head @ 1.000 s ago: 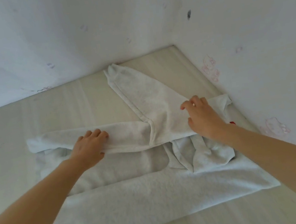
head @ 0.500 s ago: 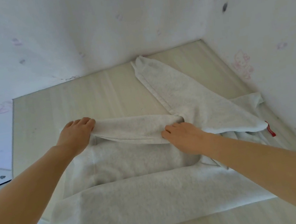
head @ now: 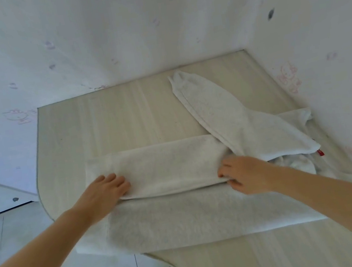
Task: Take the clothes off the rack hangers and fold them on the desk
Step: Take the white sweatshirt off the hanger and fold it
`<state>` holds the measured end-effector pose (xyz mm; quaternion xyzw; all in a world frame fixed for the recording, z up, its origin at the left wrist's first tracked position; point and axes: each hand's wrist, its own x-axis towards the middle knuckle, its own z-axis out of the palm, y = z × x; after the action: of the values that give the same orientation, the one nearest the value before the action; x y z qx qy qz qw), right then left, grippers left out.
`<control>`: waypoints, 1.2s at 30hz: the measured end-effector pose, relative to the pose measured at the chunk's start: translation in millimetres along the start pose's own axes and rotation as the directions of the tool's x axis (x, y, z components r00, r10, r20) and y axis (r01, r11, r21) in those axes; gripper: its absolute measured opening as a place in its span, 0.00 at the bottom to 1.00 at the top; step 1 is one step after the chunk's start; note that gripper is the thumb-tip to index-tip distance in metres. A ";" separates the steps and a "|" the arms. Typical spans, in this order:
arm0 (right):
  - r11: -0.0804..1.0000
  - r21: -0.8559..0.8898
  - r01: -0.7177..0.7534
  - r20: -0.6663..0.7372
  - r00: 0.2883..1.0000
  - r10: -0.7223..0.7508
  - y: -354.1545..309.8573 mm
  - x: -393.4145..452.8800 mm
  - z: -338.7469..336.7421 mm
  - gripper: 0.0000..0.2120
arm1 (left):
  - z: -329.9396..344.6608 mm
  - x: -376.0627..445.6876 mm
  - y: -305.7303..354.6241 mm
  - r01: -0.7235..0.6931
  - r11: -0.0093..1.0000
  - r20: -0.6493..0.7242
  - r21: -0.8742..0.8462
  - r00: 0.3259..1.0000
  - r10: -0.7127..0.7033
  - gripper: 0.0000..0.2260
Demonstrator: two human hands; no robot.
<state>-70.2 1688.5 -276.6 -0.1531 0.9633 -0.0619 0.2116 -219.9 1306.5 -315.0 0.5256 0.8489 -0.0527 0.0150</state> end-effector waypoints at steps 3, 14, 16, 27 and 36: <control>0.998 -0.056 -0.028 0.107 0.994 0.034 -11.9 1.1 16.7 0.21 | 12.6 -0.4 8.9 0.150 0.988 0.176 0.034 0.972 -0.154 0.17; 0.927 0.192 -0.323 -0.303 0.879 0.369 36.5 -48.4 8.4 0.14 | -17.6 57.1 77.2 0.255 0.900 0.349 -0.352 0.928 -0.127 0.17; 0.869 0.148 -0.472 -0.241 0.835 0.495 59.0 -60.6 16.9 0.20 | -8.4 63.0 94.4 0.096 0.943 0.254 -0.319 0.967 -0.012 0.15; 0.780 0.168 -0.603 0.265 0.790 0.553 136.1 -64.2 -11.1 0.13 | -38.9 144.1 92.0 0.256 0.961 0.757 -0.101 0.646 -0.093 0.09; 0.561 0.429 -0.708 0.185 0.677 0.713 209.4 27.2 -67.2 0.15 | -50.9 305.5 71.4 0.698 -0.135 0.708 -0.703 0.669 -0.226 0.12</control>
<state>-178.6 1881.4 -265.1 0.3032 0.8987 -0.2023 0.2440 -291.1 1615.6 -294.3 0.0031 0.7612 0.4263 0.4887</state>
